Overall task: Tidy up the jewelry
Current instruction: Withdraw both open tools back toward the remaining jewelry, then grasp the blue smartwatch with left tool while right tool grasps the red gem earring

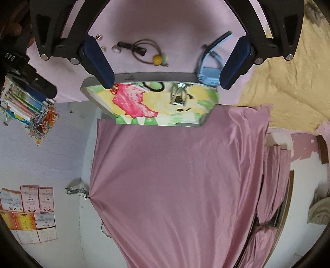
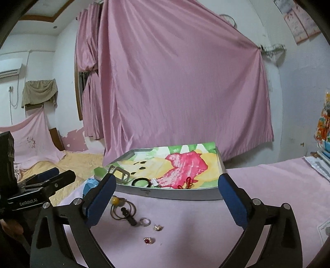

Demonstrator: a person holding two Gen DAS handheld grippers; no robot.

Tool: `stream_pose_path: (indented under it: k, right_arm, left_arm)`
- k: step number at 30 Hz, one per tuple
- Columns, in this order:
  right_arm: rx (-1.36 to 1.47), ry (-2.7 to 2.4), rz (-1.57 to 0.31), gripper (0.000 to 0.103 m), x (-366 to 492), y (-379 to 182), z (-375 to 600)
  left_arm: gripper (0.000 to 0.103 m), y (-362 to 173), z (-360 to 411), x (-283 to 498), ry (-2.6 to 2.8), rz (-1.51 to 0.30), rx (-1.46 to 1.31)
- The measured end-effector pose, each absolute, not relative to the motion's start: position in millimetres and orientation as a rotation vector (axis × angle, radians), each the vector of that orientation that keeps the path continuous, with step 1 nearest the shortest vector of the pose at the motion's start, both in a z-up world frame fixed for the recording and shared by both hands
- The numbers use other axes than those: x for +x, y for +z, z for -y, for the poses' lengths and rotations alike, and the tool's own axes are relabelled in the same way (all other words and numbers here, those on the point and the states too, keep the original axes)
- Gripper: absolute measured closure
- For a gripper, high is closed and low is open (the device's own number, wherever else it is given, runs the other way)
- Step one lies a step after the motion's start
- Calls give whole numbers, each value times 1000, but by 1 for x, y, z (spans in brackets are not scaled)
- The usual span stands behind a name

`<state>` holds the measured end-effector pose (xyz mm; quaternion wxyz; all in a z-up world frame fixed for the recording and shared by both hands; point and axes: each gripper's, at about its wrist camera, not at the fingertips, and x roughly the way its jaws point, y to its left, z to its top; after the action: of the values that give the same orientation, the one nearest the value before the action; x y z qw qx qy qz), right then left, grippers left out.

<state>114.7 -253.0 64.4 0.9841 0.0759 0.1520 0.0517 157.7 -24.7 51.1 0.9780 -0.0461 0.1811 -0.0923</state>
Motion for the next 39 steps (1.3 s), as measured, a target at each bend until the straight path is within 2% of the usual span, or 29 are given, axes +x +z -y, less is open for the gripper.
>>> stream_pose_path:
  k: [11, 28, 29, 31, 34, 36, 37, 39]
  right_arm:
    - [88, 124, -333, 5, 95, 53, 224]
    - [156, 165, -707, 7, 134, 1, 208]
    - [154, 166, -718, 9, 136, 0, 207]
    - [148, 167, -741, 25, 139, -2, 206]
    - [156, 172, -794, 40, 145, -9, 205]
    - [164, 176, -824, 44, 149, -13, 205]
    - [162, 177, -834, 51, 150, -14, 204]
    - [151, 177, -844, 57, 151, -15, 201]
  left_arm:
    - [1, 29, -11, 145, -146, -415, -47]
    - [1, -1, -19, 211, -184, -730, -7]
    - [1, -2, -19, 214, -184, -741, -9]
    - [1, -3, -19, 221, -182, -762, -17]
    - [1, -5, -17, 229, -186, -775, -23]
    - [9, -6, -14, 233, -192, -787, -24]
    - [12, -7, -13, 235, -195, -796, -25]
    - [19, -10, -12, 240, -195, -811, -29]
